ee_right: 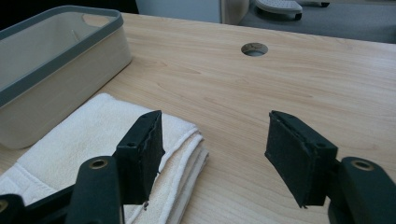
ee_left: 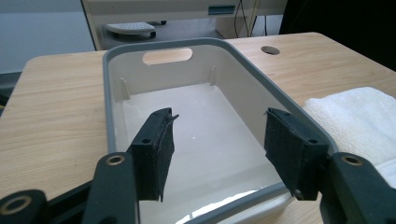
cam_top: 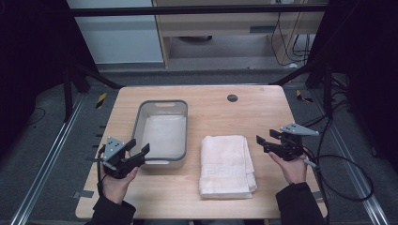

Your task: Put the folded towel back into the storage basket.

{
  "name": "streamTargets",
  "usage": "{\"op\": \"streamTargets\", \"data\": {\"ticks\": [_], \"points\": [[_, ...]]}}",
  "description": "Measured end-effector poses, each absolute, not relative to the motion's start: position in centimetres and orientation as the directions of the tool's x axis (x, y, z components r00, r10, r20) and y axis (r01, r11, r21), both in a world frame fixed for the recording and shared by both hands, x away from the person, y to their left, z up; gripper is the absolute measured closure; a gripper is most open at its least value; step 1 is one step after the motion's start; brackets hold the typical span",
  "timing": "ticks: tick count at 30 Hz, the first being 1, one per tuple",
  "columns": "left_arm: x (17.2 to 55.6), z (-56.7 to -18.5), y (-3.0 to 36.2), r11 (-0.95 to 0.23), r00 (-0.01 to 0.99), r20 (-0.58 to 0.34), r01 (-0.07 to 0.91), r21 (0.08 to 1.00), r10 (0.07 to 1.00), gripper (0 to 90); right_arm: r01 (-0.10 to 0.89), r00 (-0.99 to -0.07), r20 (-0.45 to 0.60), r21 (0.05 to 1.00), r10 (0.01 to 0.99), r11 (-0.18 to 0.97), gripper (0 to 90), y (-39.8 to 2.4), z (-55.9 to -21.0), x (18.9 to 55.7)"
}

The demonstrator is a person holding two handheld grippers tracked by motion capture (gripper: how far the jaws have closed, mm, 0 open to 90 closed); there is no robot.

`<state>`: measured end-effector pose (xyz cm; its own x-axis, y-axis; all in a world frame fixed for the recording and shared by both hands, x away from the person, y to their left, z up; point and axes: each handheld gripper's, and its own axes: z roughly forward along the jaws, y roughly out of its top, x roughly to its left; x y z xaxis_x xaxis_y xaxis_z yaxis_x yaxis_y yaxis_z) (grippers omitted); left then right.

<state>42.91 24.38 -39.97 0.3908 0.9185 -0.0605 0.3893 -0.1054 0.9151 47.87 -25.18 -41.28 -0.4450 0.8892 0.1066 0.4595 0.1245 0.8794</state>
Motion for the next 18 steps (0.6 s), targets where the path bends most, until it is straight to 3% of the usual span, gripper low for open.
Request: {"op": "streamTargets", "data": {"ticks": [18], "points": [[43.0, -40.3, 20.9, -0.156, 0.447, -0.036, 0.385, 0.909, 0.894, 45.2, 0.461, -0.461, 0.106, 0.877, 0.881, 0.136, 36.3, -24.3, -40.7, 48.9]]}}
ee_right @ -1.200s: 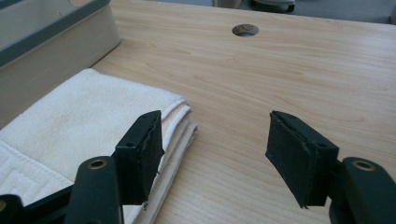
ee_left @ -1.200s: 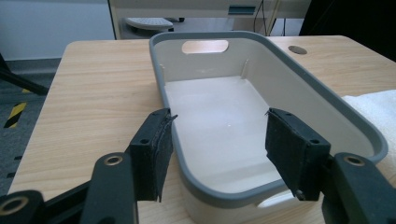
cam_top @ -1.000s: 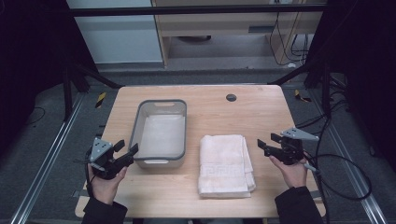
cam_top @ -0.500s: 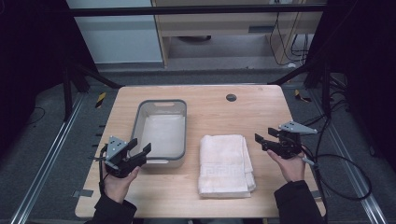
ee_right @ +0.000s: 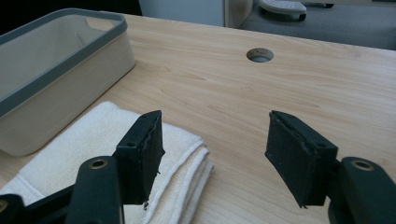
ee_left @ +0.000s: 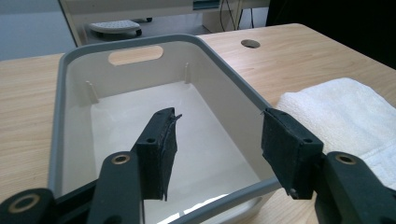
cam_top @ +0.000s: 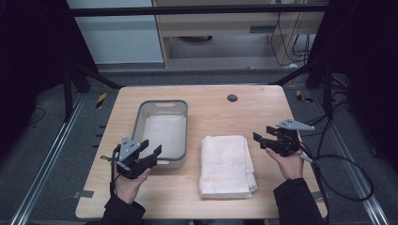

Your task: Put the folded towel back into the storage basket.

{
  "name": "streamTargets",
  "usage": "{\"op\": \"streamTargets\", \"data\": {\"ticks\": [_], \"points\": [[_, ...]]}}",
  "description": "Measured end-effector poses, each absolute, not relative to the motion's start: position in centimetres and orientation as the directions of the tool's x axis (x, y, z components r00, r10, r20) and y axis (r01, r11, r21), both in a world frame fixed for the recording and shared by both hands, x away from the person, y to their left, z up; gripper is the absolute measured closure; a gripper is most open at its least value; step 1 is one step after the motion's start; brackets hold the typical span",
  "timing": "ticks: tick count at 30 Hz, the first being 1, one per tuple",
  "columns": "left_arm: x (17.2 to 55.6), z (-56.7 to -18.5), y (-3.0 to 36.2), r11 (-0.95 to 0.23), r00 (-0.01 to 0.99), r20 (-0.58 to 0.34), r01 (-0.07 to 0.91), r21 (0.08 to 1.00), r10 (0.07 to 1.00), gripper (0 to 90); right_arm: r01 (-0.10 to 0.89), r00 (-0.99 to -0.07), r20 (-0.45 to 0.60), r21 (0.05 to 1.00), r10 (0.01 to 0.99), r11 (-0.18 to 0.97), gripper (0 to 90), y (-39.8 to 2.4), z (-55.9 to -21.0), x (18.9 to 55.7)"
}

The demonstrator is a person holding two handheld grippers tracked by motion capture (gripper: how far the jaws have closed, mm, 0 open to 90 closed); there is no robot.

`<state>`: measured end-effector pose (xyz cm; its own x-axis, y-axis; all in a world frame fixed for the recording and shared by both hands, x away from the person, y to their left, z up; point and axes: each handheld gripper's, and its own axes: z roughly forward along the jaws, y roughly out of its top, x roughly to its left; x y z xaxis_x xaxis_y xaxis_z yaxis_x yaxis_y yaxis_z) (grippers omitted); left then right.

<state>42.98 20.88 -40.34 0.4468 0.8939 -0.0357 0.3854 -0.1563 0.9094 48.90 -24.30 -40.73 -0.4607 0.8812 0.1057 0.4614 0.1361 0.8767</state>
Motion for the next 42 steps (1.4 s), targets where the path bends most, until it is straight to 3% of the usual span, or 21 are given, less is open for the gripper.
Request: {"op": "streamTargets", "data": {"ticks": [21, 42], "points": [[42.3, -40.9, 16.6, -0.210, 0.529, -0.030, 0.387, 0.898, 0.848, 48.6, 0.473, -0.501, 0.125, 0.868, 0.856, 0.150, 36.1, -23.0, -41.7, 49.0], [41.7, -43.4, 13.5, -0.281, 0.587, -0.023, 0.421, 0.862, 0.809, 45.0, 0.496, -0.515, 0.126, 0.851, 0.848, 0.175, 34.9, -22.2, -43.0, 49.5]]}}
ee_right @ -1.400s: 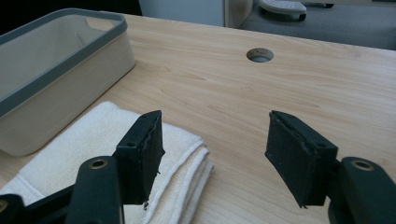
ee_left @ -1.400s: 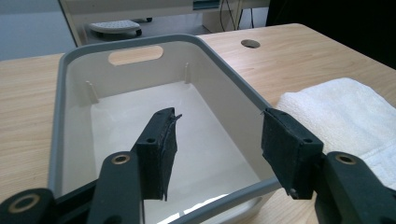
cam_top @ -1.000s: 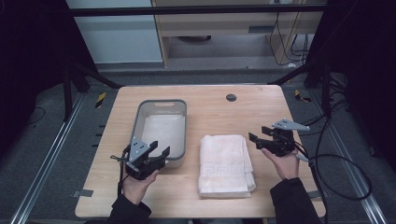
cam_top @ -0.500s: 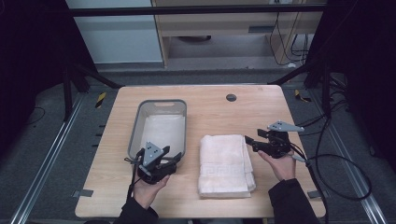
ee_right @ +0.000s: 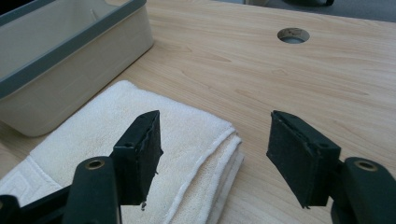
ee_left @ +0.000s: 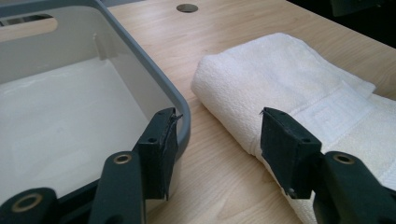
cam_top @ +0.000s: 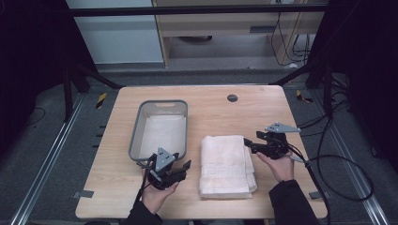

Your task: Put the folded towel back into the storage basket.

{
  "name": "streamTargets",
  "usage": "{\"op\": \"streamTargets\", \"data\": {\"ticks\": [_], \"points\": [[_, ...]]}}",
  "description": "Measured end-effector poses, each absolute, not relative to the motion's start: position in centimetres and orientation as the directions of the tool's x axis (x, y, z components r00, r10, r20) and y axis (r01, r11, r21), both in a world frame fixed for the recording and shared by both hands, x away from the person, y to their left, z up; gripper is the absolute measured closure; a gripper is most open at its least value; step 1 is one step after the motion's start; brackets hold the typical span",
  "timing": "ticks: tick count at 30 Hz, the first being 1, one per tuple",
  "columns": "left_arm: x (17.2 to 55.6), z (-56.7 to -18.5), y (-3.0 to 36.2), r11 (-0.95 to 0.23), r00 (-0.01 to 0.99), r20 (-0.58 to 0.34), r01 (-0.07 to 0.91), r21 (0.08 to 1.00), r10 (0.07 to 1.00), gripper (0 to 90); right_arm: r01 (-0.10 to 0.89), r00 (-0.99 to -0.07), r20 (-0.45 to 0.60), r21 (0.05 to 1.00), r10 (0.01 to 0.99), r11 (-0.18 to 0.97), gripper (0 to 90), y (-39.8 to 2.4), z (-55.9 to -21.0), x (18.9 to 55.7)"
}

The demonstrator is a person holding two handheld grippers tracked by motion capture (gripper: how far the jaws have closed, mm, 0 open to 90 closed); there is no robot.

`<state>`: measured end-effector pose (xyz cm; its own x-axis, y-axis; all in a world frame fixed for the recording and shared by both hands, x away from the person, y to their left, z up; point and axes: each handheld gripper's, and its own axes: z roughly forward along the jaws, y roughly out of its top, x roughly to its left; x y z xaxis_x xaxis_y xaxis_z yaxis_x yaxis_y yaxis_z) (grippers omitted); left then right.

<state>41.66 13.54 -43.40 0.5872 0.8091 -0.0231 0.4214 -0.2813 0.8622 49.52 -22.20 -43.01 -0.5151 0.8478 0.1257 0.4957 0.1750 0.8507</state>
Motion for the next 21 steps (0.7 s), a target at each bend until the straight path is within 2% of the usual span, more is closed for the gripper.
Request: {"op": "streamTargets", "data": {"ticks": [21], "points": [[41.4, -45.3, 10.6, -0.342, 0.632, -0.014, 0.437, 0.832, 0.775, 34.4, 0.505, -0.534, 0.085, 0.830, 0.841, 0.237, 31.8, -20.8, -44.9, 50.3]]}}
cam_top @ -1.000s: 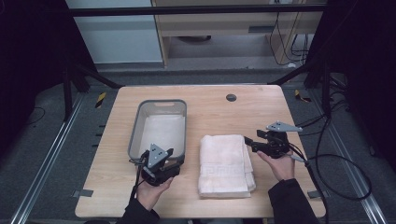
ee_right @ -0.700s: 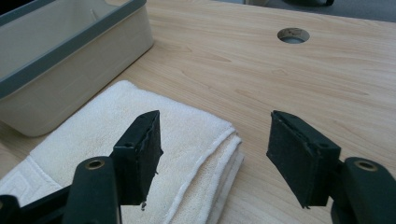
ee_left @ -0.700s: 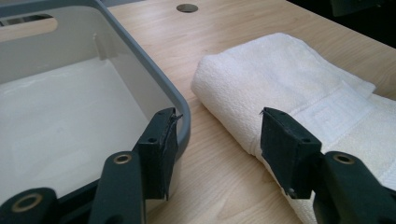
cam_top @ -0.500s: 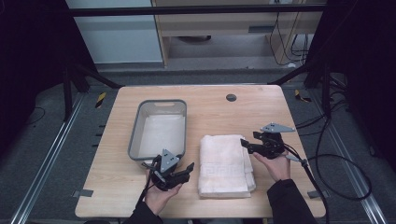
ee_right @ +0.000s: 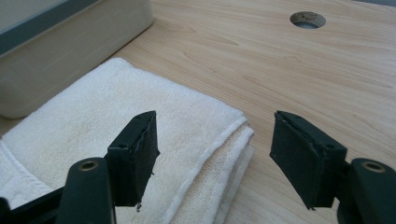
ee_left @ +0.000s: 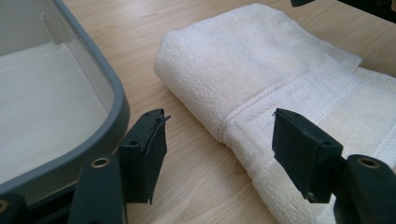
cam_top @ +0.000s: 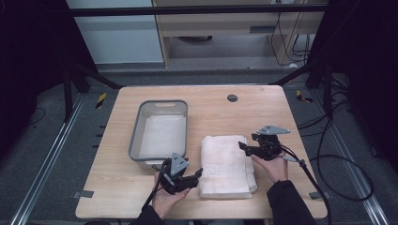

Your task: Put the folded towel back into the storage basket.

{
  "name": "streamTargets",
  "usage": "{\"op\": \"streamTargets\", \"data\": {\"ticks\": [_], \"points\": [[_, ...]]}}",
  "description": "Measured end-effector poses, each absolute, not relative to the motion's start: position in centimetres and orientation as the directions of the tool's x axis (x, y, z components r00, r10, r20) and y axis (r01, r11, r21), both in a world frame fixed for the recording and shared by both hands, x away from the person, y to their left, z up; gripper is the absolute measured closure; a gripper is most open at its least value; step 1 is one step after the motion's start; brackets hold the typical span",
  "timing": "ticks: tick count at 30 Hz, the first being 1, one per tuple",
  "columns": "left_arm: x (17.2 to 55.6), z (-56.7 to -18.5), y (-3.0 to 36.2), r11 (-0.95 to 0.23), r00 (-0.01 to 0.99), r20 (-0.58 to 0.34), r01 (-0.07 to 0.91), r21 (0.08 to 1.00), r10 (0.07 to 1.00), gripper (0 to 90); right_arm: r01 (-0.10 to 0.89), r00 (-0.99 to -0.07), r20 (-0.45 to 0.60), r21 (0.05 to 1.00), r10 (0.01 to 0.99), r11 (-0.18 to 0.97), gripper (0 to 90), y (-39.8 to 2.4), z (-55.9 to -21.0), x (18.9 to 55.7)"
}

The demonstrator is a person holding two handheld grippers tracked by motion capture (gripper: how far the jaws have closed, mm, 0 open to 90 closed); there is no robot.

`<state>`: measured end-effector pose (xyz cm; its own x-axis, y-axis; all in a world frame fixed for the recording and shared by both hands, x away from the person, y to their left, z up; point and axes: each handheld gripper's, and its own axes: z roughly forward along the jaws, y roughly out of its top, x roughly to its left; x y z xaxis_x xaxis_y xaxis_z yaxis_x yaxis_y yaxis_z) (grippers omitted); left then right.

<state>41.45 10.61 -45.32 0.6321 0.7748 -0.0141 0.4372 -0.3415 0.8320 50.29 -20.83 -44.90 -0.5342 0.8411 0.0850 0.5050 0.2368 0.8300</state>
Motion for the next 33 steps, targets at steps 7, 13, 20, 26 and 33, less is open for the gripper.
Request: {"op": "streamTargets", "data": {"ticks": [7, 13, 20, 26, 33], "points": [[41.6, -46.2, 9.5, -0.367, 0.651, -0.014, 0.445, 0.817, 0.759, 32.4, 0.515, -0.536, 0.086, 0.822, 0.840, 0.245, 31.6, -20.5, -45.5, 50.7], [41.8, -46.7, 8.9, -0.374, 0.658, -0.022, 0.455, 0.808, 0.753, 30.5, 0.525, -0.538, 0.091, 0.814, 0.838, 0.248, 31.6, -20.2, -46.0, 51.0], [42.0, -47.6, 8.1, -0.398, 0.669, -0.018, 0.464, 0.792, 0.743, 28.8, 0.542, -0.535, 0.101, 0.803, 0.839, 0.249, 31.3, -19.9, -46.6, 51.2], [42.1, -48.3, 7.6, -0.418, 0.671, -0.008, 0.472, 0.776, 0.742, 27.8, 0.555, -0.533, 0.119, 0.797, 0.838, 0.240, 31.3, -19.8, -47.1, 51.4], [42.3, -48.9, 7.3, -0.419, 0.673, -0.011, 0.475, 0.774, 0.740, 29.2, 0.580, -0.528, 0.131, 0.778, 0.839, 0.243, 32.3, -20.0, -48.0, 51.6]]}}
